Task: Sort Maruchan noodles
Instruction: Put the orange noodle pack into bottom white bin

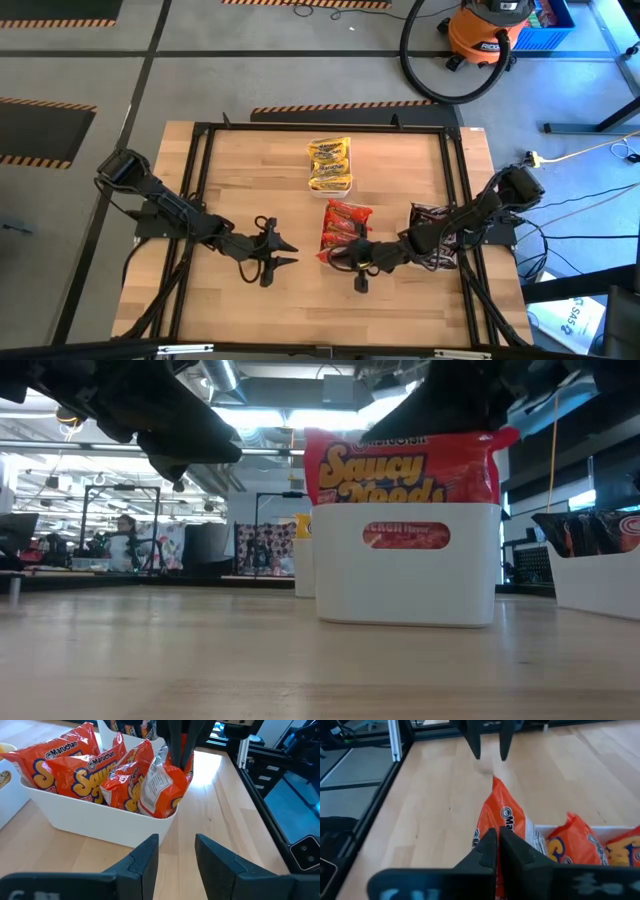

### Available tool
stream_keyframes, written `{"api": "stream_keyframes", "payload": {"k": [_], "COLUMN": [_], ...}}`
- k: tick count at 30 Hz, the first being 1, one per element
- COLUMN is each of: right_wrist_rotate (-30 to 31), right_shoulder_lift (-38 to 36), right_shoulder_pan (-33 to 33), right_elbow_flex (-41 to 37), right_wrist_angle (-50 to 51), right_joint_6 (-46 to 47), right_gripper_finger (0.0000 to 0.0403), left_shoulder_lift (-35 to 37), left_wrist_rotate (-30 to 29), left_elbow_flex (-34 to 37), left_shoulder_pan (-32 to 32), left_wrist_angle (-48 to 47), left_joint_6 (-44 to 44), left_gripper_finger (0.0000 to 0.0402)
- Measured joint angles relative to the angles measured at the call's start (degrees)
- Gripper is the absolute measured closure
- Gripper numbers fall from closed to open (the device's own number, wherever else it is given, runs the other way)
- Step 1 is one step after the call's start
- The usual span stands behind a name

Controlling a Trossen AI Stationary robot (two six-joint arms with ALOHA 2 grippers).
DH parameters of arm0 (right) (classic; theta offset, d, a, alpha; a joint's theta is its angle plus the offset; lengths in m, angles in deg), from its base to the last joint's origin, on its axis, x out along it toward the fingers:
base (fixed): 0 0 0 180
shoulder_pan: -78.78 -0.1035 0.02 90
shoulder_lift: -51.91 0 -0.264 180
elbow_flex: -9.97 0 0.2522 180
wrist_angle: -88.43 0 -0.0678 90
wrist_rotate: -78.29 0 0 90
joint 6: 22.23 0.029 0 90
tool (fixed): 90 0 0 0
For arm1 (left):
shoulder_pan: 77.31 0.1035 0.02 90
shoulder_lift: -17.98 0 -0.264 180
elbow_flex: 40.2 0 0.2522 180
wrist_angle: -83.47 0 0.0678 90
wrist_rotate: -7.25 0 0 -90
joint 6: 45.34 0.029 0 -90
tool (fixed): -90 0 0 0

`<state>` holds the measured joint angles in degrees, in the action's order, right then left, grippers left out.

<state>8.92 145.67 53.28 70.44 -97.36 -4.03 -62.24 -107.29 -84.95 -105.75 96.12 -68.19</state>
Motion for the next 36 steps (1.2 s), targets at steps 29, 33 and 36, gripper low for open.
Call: {"api": "stream_keyframes", "payload": {"k": [29,33,36], "right_wrist_rotate": [2.1,2.6,4.6], "right_shoulder_lift": [2.1,2.1,2.1], "right_shoulder_pan": [0.0,0.0,-0.9], "right_elbow_flex": [1.1,1.3,0.3], "right_wrist_angle": [0.1,-4.0,-4.4], "right_joint_6": [0.2,0.8,0.7], "right_gripper_finger": [0.0396,0.0396,0.0396], "left_shoulder_lift": [0.0,0.0,0.0], "left_wrist_rotate": [0.0,0.0,0.0], "left_elbow_flex": [0.0,0.0,0.0], "left_shoulder_pan": [0.0,0.0,0.0], "left_wrist_angle": [0.0,0.0,0.0], "left_joint_6": [-0.7,-0.7,-1.0], "left_gripper_finger": [0.0278,0.0278,0.0278]}}
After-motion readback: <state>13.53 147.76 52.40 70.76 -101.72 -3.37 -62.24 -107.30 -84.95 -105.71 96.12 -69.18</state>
